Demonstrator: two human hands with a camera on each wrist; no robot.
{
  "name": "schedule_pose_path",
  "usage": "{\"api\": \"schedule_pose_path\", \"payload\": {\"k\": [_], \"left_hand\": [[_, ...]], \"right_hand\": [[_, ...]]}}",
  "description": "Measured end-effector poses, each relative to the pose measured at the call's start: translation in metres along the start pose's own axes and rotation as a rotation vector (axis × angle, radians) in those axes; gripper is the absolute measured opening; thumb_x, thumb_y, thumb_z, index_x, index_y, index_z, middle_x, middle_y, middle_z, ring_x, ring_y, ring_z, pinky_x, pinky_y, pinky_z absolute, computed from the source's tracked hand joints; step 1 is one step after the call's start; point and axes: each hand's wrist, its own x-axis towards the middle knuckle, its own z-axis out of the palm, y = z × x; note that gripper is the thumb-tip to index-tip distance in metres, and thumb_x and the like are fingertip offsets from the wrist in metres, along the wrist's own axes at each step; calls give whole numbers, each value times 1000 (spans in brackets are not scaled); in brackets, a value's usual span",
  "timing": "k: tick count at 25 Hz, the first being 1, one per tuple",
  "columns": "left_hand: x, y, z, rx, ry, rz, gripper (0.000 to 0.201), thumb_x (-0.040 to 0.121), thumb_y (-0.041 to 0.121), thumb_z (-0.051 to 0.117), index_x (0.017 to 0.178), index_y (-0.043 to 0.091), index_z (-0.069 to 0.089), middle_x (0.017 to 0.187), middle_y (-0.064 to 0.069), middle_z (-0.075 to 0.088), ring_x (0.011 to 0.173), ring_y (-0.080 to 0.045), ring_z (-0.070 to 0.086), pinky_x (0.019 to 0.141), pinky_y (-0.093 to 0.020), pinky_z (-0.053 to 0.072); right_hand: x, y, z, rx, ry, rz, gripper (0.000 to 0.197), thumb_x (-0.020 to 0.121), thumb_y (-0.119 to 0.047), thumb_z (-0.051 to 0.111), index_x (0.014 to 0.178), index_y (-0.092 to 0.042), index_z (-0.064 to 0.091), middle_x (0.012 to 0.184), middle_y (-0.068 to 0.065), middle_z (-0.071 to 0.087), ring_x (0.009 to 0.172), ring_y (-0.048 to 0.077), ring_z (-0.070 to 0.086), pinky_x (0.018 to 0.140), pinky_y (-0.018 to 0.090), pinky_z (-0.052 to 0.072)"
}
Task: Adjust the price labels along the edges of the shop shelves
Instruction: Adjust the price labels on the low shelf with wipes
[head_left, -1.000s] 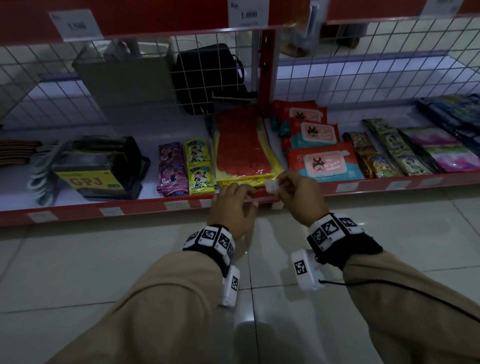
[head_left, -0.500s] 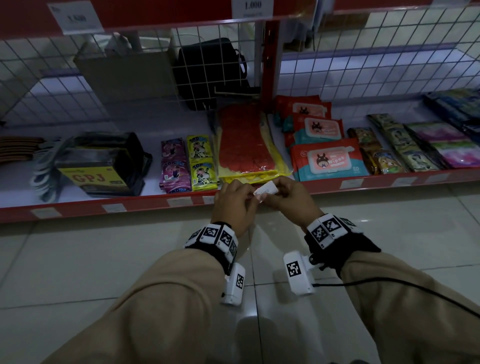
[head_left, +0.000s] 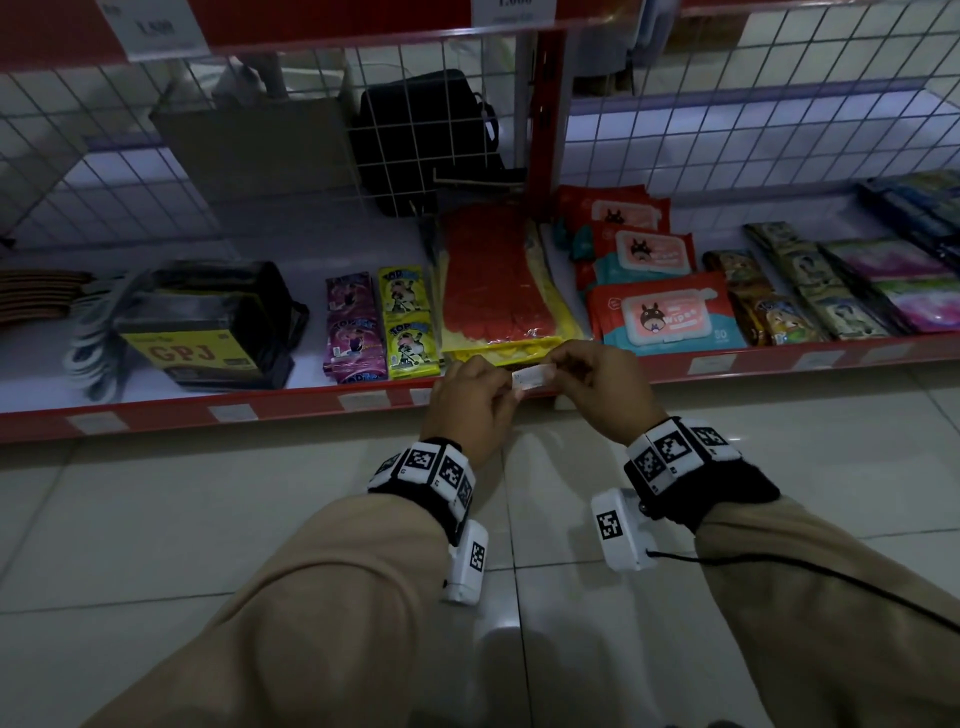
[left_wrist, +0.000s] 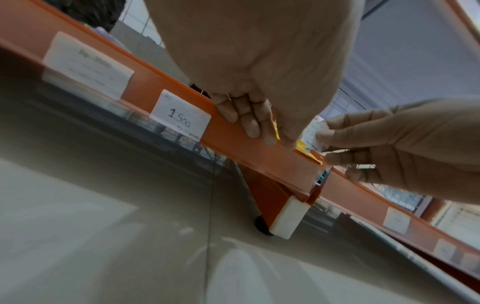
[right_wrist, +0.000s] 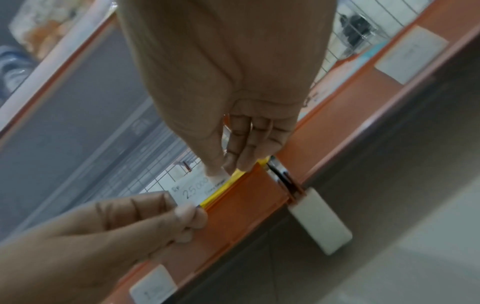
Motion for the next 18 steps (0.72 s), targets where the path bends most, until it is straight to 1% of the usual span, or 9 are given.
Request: {"api": "schedule_pose_path", "payload": {"k": [1, 3, 5, 7, 9, 12, 14, 15, 18], "left_hand": [[0, -2, -2, 14, -28, 21, 16, 93, 21, 55, 98, 11, 66, 102, -6, 56, 102, -26, 46, 89, -39, 38], [-1, -4, -7, 33, -66, 62, 19, 91, 12, 54, 106, 12, 65, 108, -6, 57, 106, -26, 46, 92, -38, 38], [-3, -4, -12, 68, -66, 74, 23, 89, 10, 53, 109, 12, 62, 110, -6, 58, 106, -25, 47, 90, -38, 39], [-5, -4, -14, 114, -40, 63, 21, 88, 11, 52, 108, 12, 58, 109, -6, 57, 105, -25, 46, 87, -39, 41], [-7, -5, -15, 123, -13, 37, 21, 88, 12, 52, 109, 13, 56, 108, -5, 57, 105, -24, 45, 86, -38, 42], [-9, -5, -14, 128, -3, 37, 32, 88, 16, 54, 119, 16, 52, 112, -4, 56, 109, -23, 44, 91, -35, 39], [-9, -5, -13, 173, -16, 49, 41, 88, 19, 54, 129, 19, 48, 114, -5, 53, 110, -24, 43, 93, -35, 38], [-9, -5, -12, 197, -24, 54, 42, 89, 20, 53, 131, 19, 48, 114, -6, 52, 110, -25, 42, 92, -36, 38], [-8, -6, -10, 263, -43, 60, 34, 90, 21, 52, 123, 18, 55, 110, -7, 49, 108, -27, 42, 89, -38, 38]], "right_hand": [[1, 0, -2, -19, 29, -12, 8, 88, -14, 64, 93, -13, 70, 81, 3, 70, 72, 13, 63, 67, 25, 49], [2, 1, -3, -7, 114, -10, 9, 86, -13, 66, 95, -14, 69, 81, 2, 69, 73, 12, 63, 66, 22, 48], [3, 1, 0, -50, 157, -27, 8, 86, -15, 66, 94, -15, 67, 82, 0, 69, 77, 13, 63, 67, 25, 49], [1, 0, 3, -162, 144, -72, 6, 88, -16, 63, 93, -15, 66, 86, 2, 68, 83, 19, 62, 71, 32, 50], [-1, -2, 8, -286, 150, -150, 8, 88, -14, 61, 93, -12, 67, 89, 7, 65, 87, 26, 58, 72, 38, 49], [-2, -6, 14, -443, 149, -231, 11, 86, -13, 61, 94, -9, 67, 91, 13, 64, 88, 33, 56, 72, 42, 46], [-2, -7, 18, -526, 106, -225, 14, 87, -14, 59, 97, -10, 67, 94, 12, 64, 90, 34, 56, 73, 43, 44], [-3, -8, 19, -552, 81, -218, 15, 87, -15, 58, 98, -11, 67, 95, 12, 64, 90, 33, 55, 73, 42, 43], [-7, -7, 21, -609, 32, -232, 17, 86, -18, 56, 97, -11, 67, 94, 11, 64, 91, 33, 54, 72, 43, 43]]}}
